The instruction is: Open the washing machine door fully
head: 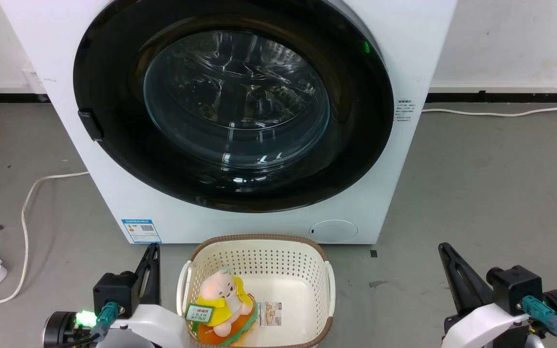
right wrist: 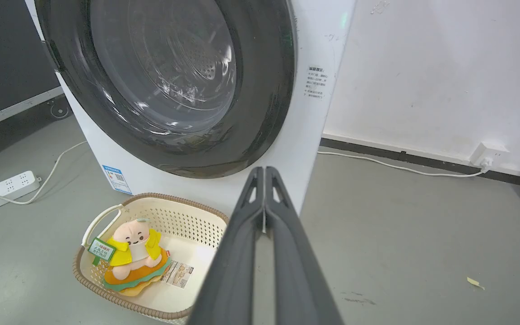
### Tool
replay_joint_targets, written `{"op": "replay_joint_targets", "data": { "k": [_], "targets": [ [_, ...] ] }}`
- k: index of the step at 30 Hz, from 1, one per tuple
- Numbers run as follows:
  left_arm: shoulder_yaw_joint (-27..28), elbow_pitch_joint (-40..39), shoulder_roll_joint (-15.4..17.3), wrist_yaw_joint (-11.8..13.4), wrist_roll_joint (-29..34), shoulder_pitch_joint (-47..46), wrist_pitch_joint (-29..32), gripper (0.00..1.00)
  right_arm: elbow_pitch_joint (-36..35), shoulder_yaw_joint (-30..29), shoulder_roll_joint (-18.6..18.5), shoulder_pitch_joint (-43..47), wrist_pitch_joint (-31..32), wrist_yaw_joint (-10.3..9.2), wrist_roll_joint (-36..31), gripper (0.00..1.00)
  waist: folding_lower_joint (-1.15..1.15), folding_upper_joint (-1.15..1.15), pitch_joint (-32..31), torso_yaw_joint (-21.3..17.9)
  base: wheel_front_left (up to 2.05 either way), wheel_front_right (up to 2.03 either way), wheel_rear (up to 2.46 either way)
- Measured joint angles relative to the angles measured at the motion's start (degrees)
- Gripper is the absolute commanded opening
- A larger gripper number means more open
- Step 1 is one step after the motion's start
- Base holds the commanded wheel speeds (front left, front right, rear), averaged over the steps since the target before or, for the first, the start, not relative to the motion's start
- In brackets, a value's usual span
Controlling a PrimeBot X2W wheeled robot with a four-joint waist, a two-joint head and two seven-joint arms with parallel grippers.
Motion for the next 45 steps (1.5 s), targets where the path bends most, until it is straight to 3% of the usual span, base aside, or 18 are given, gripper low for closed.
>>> {"op": "replay_joint_targets", "data": {
  "k": [45],
  "targets": [
    [0.0, 0.0, 0.0, 0.0, 0.0, 0.0, 0.0, 0.0, 0.0, -0.01, 0.0, 0.0, 0.0, 0.0, 0.0, 0.0, 0.0, 0.0, 0.0, 0.0, 0.0, 0.0, 0.0]
  ]
}}
